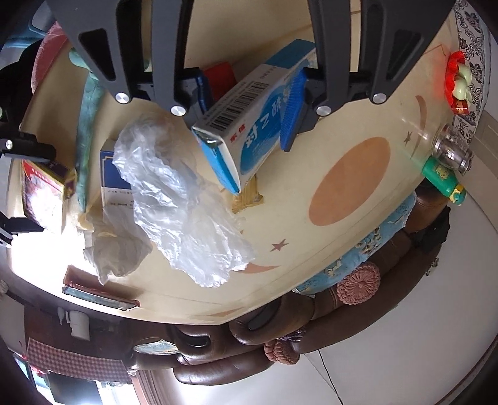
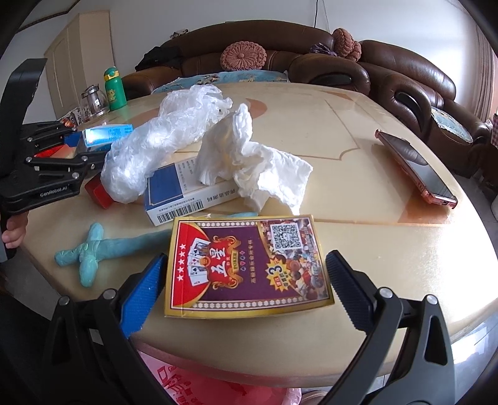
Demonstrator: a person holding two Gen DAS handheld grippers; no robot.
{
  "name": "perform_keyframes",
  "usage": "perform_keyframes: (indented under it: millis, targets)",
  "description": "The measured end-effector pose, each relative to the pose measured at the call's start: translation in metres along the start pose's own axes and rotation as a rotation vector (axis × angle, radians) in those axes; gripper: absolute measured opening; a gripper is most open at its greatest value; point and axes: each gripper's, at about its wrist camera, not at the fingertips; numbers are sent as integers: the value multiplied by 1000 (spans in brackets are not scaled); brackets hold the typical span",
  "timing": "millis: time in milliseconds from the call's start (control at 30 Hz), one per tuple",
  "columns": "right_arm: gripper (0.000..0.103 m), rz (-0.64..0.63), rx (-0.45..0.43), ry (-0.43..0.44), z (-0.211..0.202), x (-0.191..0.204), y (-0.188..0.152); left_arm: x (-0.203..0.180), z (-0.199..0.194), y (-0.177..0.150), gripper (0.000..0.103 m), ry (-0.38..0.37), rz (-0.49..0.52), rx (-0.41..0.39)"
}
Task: Collect trash
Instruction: 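Lift the medicine box with the left tool while the right tool grasps the red card box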
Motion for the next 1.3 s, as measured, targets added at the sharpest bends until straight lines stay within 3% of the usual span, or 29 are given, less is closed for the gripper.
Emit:
perform_keyframes:
  millis: [400, 667, 1300]
  targets:
    - [97, -25, -13, -38, 0, 3, 1, 3, -12, -4, 34, 20, -29, -24]
    - [88, -49, -34, -53, -3, 7, 0, 14, -22, -6, 31, 37, -74, -51]
    - [88, -84, -121, -79, -36, 20, 13, 16, -54, -3, 26, 79, -117, -98]
Point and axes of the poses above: each gripper's, at about its wrist camera, not at the fingertips, and z roughly the way its jaws point, x to its left, y to its top
